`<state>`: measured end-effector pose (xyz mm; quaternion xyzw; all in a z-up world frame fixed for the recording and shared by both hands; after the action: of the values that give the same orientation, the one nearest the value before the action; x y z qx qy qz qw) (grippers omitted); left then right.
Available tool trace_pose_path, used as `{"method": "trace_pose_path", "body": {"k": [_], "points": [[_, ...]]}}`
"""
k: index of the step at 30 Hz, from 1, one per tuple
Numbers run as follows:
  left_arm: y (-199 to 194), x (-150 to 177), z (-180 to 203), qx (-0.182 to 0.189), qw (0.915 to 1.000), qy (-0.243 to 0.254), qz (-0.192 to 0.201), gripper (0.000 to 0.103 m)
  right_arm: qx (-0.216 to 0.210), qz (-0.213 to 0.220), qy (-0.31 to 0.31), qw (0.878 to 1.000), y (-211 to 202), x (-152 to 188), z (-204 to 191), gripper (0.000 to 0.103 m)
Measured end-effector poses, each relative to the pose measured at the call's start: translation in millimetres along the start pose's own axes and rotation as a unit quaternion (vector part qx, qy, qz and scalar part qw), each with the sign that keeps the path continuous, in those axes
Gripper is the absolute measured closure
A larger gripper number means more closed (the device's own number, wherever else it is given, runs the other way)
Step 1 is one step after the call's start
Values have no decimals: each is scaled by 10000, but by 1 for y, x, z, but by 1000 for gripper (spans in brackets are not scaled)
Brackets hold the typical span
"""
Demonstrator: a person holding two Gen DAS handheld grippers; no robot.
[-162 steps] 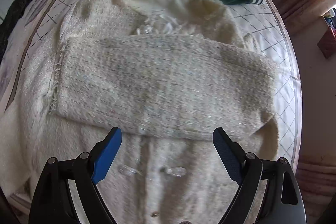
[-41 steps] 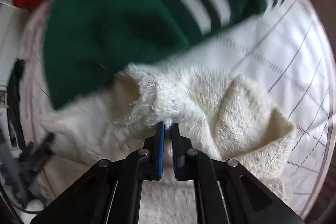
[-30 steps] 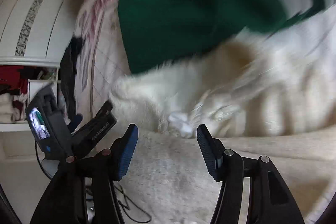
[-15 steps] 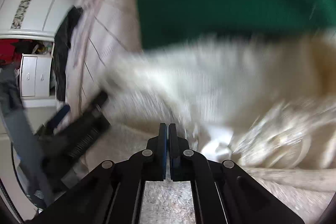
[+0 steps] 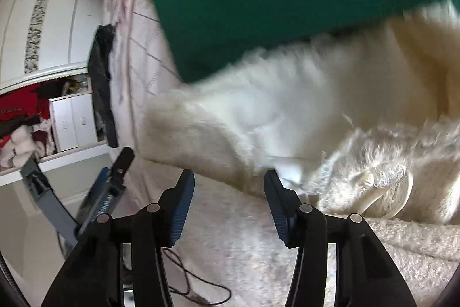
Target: Fold large clothes
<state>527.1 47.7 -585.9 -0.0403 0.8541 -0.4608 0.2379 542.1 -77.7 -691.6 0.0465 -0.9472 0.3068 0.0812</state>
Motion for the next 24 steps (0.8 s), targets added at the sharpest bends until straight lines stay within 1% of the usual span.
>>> {"method": "trace_pose_path", "body": {"k": [1, 2, 3, 5, 6, 7, 8, 9, 10, 12, 13, 16, 17, 19, 21, 22, 23, 24], "points": [[4, 2, 4, -13, 10000, 41, -32, 3, 29, 0, 42, 10000, 4, 0, 4, 50], [5, 3, 6, -25, 10000, 66, -41, 3, 169, -11, 52, 9998, 9, -1, 8, 52], [8, 4, 9, -43, 9999, 112, -32, 3, 293, -16, 47, 9996, 19, -4, 7, 52], [11, 6, 14, -88, 9998, 197, -17, 3, 361, -51, -45, 9993, 29, -6, 2, 52], [13, 7, 16, -115, 9997, 221, 0, 3, 467, -68, -131, 9988, 33, -5, -1, 53], [14, 8, 18, -144, 9996, 257, 3, 3, 541, -39, -250, 9982, 37, -5, -6, 65], [15, 8, 18, -158, 9995, 273, -9, 3, 625, -60, -383, 9973, 43, -3, -11, 95], [15, 9, 18, -164, 9995, 272, -20, 3, 710, -194, -436, 9963, 53, -2, -12, 95], [14, 8, 17, -159, 9995, 264, -27, 3, 796, -170, -520, 9953, 58, -1, -14, 95], [8, 6, 11, -104, 9998, 189, 3, 3, 1247, 61, -935, 9878, 58, 2, -32, 96], [3, 4, 7, -79, 9999, 124, 51, 3, 1332, 228, -1068, 9851, 54, 4, -39, 96], [-4, -2, -3, -33, 9999, -14, 139, 3, 1337, 769, -1196, 9808, 28, 6, -60, 97], [-6, -3, -5, -10, 9999, -54, 161, 3, 1309, 845, -1223, 9802, 24, 5, -65, 97], [-5, -5, -6, -24, 9999, -49, 145, 3, 1336, 867, -1148, 9805, 25, -2, -66, 97], [-3, -5, -4, -52, 9999, -17, 125, 3, 1487, 877, -1100, 9788, 24, -7, -55, 97], [-3, -4, -3, -58, 9999, 1, 97, 3, 1537, 816, -1094, 9787, 25, -11, -49, 97], [-4, -4, -4, -32, 10000, -10, 92, 3, 1482, 720, -992, 9813, 28, -15, -43, 96], [-7, -3, -5, -19, 9999, -15, 108, 3, 1294, 674, -827, 9858, 30, -18, -37, 95]]}}
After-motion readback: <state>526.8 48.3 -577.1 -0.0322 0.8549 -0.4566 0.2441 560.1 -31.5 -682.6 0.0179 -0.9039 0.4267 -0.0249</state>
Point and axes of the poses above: each gripper's, at about its wrist camera, not at the fingertips, and y roughly the way its jaws point, z to its right, x to its underside, the point moved 3 cm from there along y, roughly the way its jaws point, and after that the axes turned 12 degrees about -x, right-handed, at the moved point
